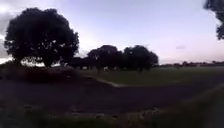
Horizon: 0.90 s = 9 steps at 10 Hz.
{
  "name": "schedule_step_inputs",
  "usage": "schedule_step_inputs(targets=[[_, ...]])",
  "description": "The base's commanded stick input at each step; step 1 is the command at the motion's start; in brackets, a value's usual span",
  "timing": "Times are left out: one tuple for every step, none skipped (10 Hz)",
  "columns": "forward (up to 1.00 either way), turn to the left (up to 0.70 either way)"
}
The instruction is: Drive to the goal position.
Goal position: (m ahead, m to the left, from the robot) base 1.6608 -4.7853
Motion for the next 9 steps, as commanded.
schedule_step_inputs(targets=[[0.45,0.0],[0.45,0.0],[0.45,0.0],[0.45,0.0],[0.45,0.0],[0.45,0.0],[0.45,0.0],[0.45,0.0],[0.45,0.0]])
